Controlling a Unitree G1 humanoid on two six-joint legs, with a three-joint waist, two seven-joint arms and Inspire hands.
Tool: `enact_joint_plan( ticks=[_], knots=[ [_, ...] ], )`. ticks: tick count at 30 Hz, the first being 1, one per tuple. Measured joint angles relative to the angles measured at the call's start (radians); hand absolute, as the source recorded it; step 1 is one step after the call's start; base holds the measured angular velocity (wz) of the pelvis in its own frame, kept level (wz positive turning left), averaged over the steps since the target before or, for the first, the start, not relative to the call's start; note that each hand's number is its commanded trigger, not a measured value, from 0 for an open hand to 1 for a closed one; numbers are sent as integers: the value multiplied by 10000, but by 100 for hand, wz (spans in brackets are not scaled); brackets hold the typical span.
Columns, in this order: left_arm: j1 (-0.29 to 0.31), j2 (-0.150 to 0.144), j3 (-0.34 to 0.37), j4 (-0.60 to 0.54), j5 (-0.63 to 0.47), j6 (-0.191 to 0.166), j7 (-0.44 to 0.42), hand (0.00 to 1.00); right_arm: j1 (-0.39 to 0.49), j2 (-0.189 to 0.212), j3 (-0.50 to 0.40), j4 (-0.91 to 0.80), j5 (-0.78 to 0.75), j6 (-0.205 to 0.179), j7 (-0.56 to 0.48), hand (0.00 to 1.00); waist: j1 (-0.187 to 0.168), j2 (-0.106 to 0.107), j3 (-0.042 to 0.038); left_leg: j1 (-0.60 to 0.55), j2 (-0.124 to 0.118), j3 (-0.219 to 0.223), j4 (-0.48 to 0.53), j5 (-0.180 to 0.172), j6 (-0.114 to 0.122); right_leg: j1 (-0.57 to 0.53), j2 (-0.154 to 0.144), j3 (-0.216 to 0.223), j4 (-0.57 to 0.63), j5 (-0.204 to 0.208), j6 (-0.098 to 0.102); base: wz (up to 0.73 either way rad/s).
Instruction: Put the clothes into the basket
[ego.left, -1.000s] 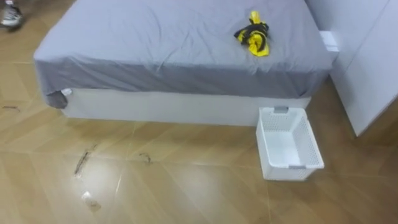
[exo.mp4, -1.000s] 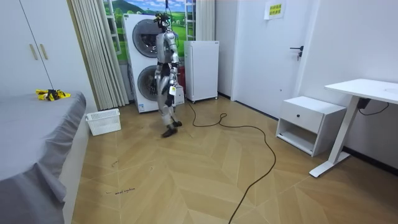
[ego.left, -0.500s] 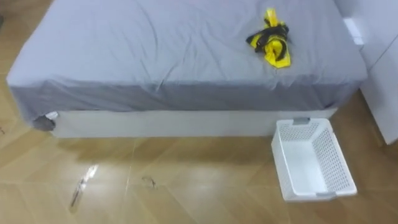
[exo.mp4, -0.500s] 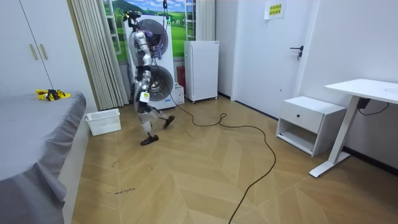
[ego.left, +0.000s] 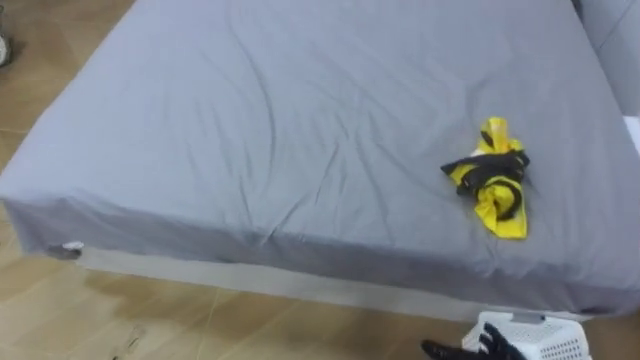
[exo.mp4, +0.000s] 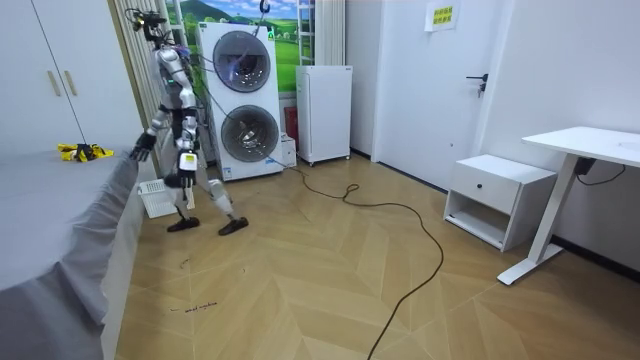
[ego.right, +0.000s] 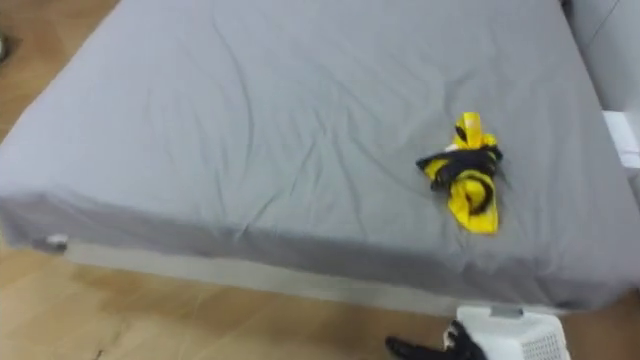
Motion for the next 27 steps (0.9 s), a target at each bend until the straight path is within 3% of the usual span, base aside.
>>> enact_joint_plan(
  ticks=[1, 2, 3, 4, 5, 6, 7, 8, 10, 12, 13, 17, 19, 21, 22, 25, 26, 27],
  knots=[
    [38, 45, 42, -221, -5, -130, -23, 0, 99, 32, -216, -151, 58, 52, -112, 0, -120, -243, 102, 112, -68, 299, 483, 182, 363, -518, -377, -199, 1510, -497, 319, 81],
    [310, 268, 51, -529, -14, -290, -18, 0, 401, 100, -199, -640, 113, 129, -119, 0, 33, -437, -138, -23, -6, 577, 1228, 79, 211, -461, -253, -242, 690, -511, 458, 60],
    [488, 396, 46, -596, -42, -293, -21, 0, 482, 107, -105, -907, 111, 129, -99, 0, 106, -602, -165, -37, -49, 850, 1635, 30, 138, -270, -194, -260, 91, -122, 400, 13],
    [689, 383, 53, -542, -45, -190, -22, 0, 545, -14, -121, -1196, 130, 122, -70, 0, 83, -541, -230, 34, 20, 1200, 2410, -132, 121, 98, 50, -486, -331, -300, -233, -13],
    [819, 265, 58, -557, -49, -161, -9, 0, 485, -109, -131, -1395, 106, 136, -98, 0, 71, -309, -264, -179, 394, 1077, 3413, -111, 92, 488, 422, -448, -639, -489, -292, -20],
    [846, 222, 72, -559, -57, -152, -29, 0, 500, -124, -133, -1596, 57, 134, -99, 0, 54, -188, -249, -392, 556, 979, 4041, -67, 54, 623, 569, -354, -816, -624, -182, -41],
    [872, 173, 193, -562, -52, -145, -63, 0, 544, -97, -89, -1930, -97, 159, -75, 0, -7, -112, -206, -890, 755, 771, 5202, 266, 14, 776, 830, -151, -929, -726, -343, -43],
    [902, 160, 333, -571, -54, -138, -106, 0, 667, -95, 67, -2165, -285, 195, -74, 0, -137, -64, -234, -1385, 697, 395, 6080, 567, -119, 893, 885, -35, -946, -878, -469, -38],
    [848, 185, 445, -649, -92, -150, -102, 0, 732, -102, 151, -2240, -457, 222, -108, 0, -394, -213, -181, -2108, 640, 371, 6693, 508, -92, 1108, 887, 144, -1017, -1046, -560, -21],
    [776, 203, 464, -669, -124, -175, -105, 0, 785, -123, 248, -2414, -380, 261, -251, 0, -451, -268, -177, -2652, 522, 536, 6643, 398, 56, 1331, 913, 352, -1161, -1103, -596, -36],
    [734, 203, 477, -692, -168, -194, -107, 0, 813, -140, 301, -2576, -360, 263, -415, 0, -403, -355, -169, -2994, 277, 597, 6318, 363, 115, 1451, 968, 645, -1242, -1121, -618, -60],
    [865, 166, 652, -767, -258, -214, -82, 0, 645, -245, 314, -2696, -725, 256, -1009, 0, -337, -572, -203, -3699, -360, 498, 3942, 374, 219, 1661, 1042, 1260, -1620, -1135, -553, -53],
    [960, 151, 650, -773, -278, -214, -8, 0, 628, -306, 373, -2844, -738, 263, -1395, 0, -315, -589, -241, -3760, -511, 483, 3020, 447, 210, 1775, 1182, 1510, -1785, -1159, -456, -44],
    [1083, 151, 652, -721, -274, -215, 110, 0, 619, -308, 412, -3065, -754, 263, -1717, 0, -380, -654, -325, -3808, -672, 357, 2338, 867, 441, 1921, 1203, 1628, -2018, -1163, -305, -31],
    [1123, 147, 656, -655, -269, -214, 120, 0, 619, -327, 396, -3067, -882, 263, -1880, 0, -413, -712, -362, -3747, -786, 329, 1932, 1154, 493, 2047, 1203, 1707, -2167, -1168, -96, -14],
    [1121, 123, 656, -547, -247, -206, 135, 0, 628, -351, 221, -3066, -1134, 296, -2309, 0, -421, -714, -369, -3430, -1007, 332, 1316, 1776, 615, 2322, 1235, 1720, -2435, -1256, 123, -4],
    [1073, 123, 641, -544, -240, -179, 183, 0, 621, -350, 206, -3081, -1166, 332, -2515, 0, -410, -693, -377, -3317, -1075, 307, 1234, 2151, 714, 2357, 1284, 1728, -2506, -1308, 214, 5],
    [1033, 126, 638, -517, -243, -165, 218, 0, 617, -346, 211, -3090, -1214, 340, -2624, 0, -412, -679, -386, -3272, -1074, 298, 1169, 2173, 785, 2360, 1315, 1728, -2555, -1332, 256, 10]
  ],
)
